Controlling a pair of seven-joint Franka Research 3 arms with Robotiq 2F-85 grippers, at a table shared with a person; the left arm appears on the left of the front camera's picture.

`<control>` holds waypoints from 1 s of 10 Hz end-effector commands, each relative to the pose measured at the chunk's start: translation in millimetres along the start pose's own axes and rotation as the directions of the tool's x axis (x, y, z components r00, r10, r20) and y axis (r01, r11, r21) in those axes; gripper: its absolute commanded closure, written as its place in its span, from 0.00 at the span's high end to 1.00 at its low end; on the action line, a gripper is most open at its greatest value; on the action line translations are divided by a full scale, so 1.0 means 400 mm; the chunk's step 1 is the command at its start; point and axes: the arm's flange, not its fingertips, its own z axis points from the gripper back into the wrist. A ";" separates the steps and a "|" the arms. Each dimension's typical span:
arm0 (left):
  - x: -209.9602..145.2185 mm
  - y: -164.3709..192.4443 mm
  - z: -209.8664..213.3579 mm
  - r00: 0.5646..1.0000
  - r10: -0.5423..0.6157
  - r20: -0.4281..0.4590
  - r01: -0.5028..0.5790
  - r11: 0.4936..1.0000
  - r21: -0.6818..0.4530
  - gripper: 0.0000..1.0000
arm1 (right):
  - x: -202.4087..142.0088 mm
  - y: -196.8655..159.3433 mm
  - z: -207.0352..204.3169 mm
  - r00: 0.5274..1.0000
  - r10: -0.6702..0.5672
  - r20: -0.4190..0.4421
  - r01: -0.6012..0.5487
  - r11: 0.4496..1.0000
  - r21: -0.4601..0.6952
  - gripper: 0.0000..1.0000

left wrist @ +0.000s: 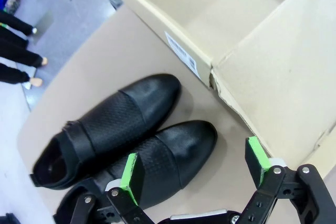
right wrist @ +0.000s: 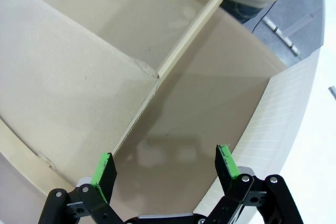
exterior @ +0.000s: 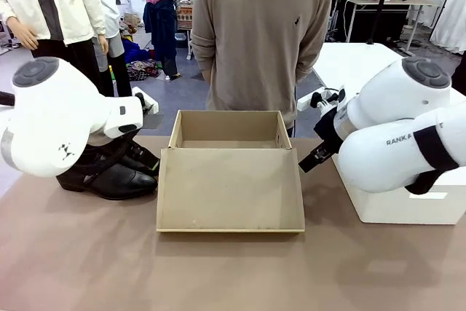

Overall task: Pack the shoes into the box.
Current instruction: Place one shoe of the Shoes into the Shoes Box.

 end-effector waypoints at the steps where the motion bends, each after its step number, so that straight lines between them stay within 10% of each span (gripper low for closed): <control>1: 0.020 0.039 0.086 0.998 -0.049 0.029 0.049 0.999 0.000 1.00 | 0.021 -0.047 0.094 0.998 0.042 0.040 -0.044 0.997 0.068 1.00; 10: 0.030 0.163 0.339 0.927 -0.292 0.234 0.344 0.912 -0.223 1.00 | -0.038 -0.243 0.366 0.927 0.209 0.312 -0.309 0.898 0.315 1.00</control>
